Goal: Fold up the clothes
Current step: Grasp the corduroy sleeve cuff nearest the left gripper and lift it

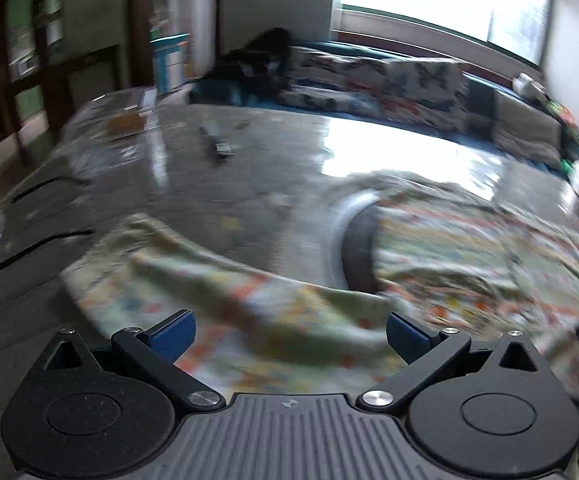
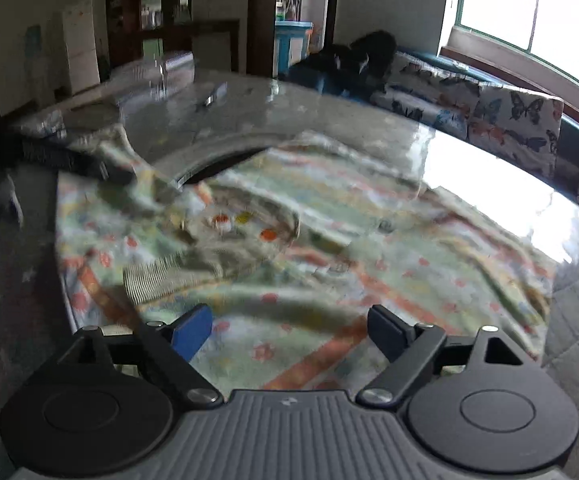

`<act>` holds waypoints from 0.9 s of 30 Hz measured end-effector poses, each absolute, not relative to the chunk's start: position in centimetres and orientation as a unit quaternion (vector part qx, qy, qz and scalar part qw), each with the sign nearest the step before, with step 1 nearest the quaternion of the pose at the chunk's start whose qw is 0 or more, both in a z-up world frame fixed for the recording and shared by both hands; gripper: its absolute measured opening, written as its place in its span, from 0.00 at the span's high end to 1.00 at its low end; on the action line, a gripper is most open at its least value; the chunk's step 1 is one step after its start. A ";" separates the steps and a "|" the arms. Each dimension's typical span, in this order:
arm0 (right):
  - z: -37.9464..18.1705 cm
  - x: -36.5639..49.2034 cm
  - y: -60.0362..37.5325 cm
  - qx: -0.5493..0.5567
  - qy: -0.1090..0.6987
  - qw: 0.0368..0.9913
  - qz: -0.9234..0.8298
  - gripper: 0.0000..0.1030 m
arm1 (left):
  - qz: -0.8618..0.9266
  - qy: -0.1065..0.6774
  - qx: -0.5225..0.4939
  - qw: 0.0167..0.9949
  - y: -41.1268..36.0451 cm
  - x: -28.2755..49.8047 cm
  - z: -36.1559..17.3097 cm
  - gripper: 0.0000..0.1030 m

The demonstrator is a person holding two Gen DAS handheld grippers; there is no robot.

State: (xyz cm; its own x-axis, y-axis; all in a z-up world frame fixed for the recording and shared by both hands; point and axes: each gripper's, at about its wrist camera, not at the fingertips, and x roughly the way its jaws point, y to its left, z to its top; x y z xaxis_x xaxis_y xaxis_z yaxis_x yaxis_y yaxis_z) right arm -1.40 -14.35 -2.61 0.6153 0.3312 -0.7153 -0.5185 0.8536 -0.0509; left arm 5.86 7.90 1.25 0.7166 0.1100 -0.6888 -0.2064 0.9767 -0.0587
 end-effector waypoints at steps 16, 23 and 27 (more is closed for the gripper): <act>-2.6 -1.4 -14.2 -0.121 0.372 0.891 0.233 0.15 | 0.231 0.336 -0.153 0.900 20.5 6.1 0.6 0.08; -1.7 -2.0 -14.2 -0.119 0.358 0.897 0.231 0.15 | 0.233 0.341 -0.162 0.896 20.8 6.4 -0.3 0.20; -1.3 -2.3 -14.3 -0.115 0.352 0.899 0.232 0.16 | 0.245 0.335 -0.161 0.895 20.9 6.5 -0.3 0.30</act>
State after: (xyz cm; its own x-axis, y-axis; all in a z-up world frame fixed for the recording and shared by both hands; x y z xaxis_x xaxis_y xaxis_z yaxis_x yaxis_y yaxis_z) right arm -2.25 -14.26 -1.32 0.6443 0.3356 -0.6872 -0.4977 0.8663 -0.0436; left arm 6.45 20.94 -0.34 0.6548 0.3314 -0.6792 -0.5473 0.8277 -0.1237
